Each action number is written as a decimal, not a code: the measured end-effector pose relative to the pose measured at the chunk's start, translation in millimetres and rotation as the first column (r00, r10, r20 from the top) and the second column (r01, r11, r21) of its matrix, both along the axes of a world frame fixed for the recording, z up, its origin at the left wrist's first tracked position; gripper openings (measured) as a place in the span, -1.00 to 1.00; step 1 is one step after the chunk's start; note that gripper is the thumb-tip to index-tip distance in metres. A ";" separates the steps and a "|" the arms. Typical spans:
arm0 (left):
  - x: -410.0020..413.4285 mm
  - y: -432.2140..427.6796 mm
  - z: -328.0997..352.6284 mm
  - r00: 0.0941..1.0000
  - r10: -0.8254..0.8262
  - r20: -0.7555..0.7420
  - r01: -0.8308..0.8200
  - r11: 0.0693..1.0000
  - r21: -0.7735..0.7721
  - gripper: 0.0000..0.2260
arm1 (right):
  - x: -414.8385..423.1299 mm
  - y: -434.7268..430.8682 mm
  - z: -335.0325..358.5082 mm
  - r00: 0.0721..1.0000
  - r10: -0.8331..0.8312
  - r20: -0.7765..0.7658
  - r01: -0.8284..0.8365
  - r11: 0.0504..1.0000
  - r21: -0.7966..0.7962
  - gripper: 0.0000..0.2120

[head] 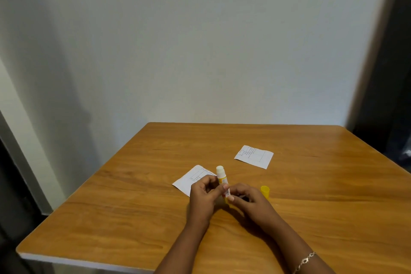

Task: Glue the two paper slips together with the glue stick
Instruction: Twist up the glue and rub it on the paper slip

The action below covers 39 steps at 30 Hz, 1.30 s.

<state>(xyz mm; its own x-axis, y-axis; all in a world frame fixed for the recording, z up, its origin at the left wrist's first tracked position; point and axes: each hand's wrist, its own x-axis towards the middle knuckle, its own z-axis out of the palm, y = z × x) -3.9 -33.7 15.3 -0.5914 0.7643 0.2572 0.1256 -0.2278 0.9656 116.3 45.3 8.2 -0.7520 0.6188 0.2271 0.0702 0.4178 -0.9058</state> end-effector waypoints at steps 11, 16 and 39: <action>4.1 -1.7 3.2 1.000 -0.025 -0.001 0.025 0.999 -0.026 -0.91 | -3.2 0.8 -6.2 0.997 -0.059 0.053 0.055 0.996 0.077 -0.83; 3.6 -1.3 3.2 1.000 -0.001 0.018 0.001 1.000 -0.001 -0.92 | -1.3 1.5 -4.4 0.999 -0.039 0.007 0.039 0.999 0.025 -0.70; 5.1 1.3 0.7 0.996 -0.052 0.077 0.052 0.999 -0.002 -0.90 | -2.6 2.5 -2.6 0.995 -0.089 0.040 0.091 0.995 -0.045 -0.83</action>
<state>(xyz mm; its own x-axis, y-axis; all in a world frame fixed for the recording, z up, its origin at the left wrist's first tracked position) 1.2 -32.3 16.0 -0.5687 0.7955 0.2095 0.0389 -0.2284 0.9728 113.7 47.9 5.6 -0.7003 0.6937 0.1687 0.1401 0.3652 -0.9203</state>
